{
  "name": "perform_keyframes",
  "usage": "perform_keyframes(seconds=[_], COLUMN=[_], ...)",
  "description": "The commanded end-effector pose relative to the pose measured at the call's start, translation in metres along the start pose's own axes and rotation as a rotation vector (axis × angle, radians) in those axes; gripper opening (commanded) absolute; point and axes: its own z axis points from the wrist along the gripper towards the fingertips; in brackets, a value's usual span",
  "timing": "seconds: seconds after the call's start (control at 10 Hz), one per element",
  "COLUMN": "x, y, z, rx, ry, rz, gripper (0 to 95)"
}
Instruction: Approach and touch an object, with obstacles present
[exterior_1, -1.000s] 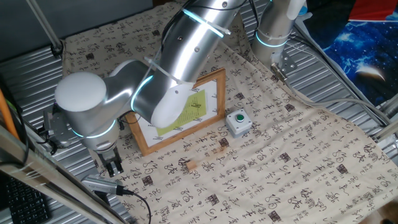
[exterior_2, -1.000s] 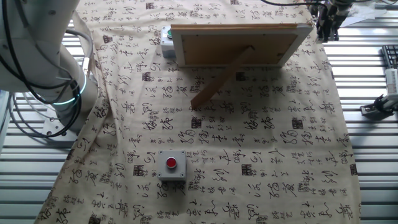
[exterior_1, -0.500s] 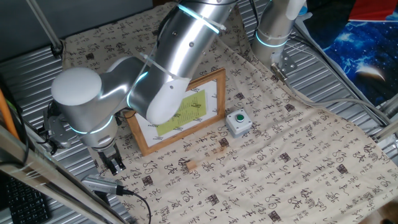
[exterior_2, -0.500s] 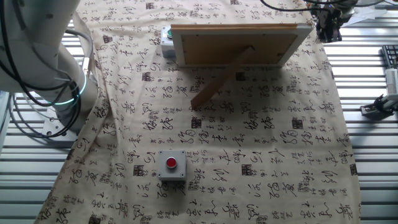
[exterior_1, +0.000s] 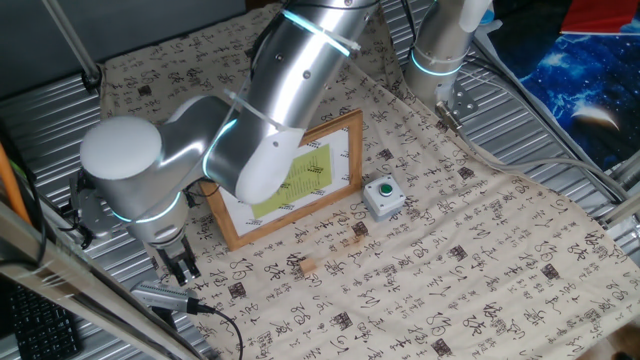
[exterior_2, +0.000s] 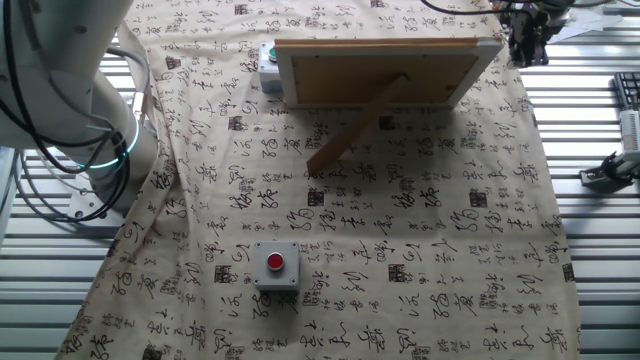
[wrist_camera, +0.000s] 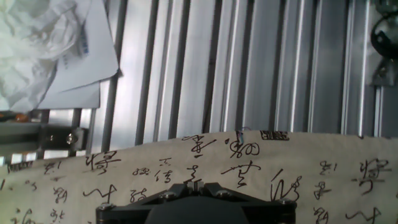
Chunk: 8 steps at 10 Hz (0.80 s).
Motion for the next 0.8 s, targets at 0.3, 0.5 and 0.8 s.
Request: perform_keyframes(seconds=[0.3, 0.5, 0.8], x=[-0.002, -0.005, 0.005], y=[0.011, 0.032, 0.039], z=[0.006, 0.009, 0.0], rx=[0.013, 0.02, 0.008], ry=[0.006, 0.008, 0.005], rz=[0.023, 0.029, 0.017], gripper=[0.0, 0.0, 0.0])
